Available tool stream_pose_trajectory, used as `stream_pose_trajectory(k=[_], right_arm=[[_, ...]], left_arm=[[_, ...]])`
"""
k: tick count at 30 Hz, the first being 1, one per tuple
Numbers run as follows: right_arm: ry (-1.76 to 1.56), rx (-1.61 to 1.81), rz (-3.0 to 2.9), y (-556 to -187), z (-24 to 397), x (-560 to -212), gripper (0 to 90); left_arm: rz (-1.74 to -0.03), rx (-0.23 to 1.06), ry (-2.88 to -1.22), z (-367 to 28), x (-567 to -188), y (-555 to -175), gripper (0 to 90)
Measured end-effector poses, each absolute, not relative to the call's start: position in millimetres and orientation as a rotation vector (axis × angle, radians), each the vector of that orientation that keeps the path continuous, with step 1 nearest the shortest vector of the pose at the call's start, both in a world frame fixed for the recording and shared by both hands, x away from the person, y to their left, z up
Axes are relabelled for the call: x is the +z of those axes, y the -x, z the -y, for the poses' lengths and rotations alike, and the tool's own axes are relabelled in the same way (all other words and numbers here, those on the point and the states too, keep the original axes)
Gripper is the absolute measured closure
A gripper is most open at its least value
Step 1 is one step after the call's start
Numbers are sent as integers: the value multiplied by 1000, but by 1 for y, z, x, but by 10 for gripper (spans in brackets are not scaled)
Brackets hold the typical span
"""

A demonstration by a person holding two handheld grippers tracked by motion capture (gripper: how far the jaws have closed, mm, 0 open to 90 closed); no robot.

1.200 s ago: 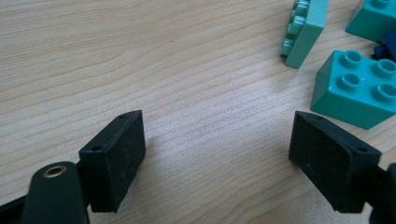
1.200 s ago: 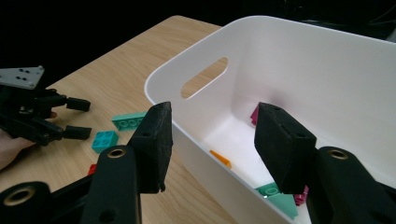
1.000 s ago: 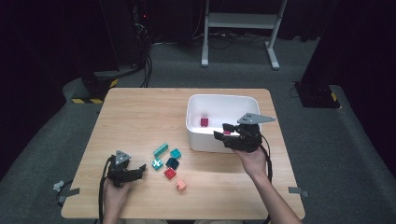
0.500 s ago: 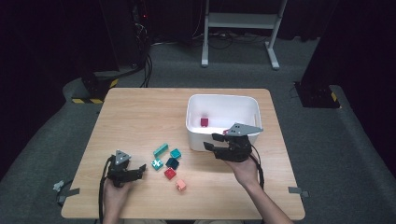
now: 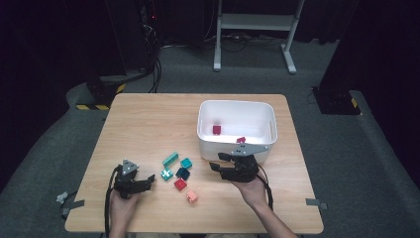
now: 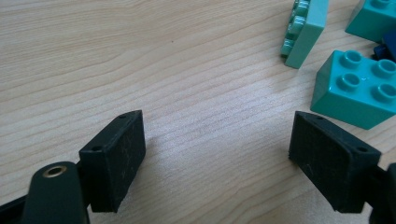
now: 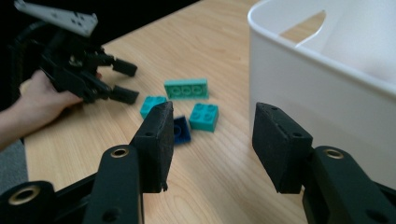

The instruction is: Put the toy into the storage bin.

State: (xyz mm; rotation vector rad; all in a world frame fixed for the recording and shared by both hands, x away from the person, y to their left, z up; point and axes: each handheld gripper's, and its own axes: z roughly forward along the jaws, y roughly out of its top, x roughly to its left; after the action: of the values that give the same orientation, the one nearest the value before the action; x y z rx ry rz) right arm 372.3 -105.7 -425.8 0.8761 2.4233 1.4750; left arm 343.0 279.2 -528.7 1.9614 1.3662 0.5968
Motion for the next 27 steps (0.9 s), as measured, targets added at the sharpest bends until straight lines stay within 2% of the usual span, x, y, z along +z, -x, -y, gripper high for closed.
stream_pose_trajectory(k=[14,27], right_arm=[[-781,1377,-2553,-354,76,-469,483],[-772,1391,-2620,-344,62,-488,484]], left_arm=[[-1366,598,-1963,-279,-529,-343,187],[-1367,600,-1961,-279,-529,-343,187]])
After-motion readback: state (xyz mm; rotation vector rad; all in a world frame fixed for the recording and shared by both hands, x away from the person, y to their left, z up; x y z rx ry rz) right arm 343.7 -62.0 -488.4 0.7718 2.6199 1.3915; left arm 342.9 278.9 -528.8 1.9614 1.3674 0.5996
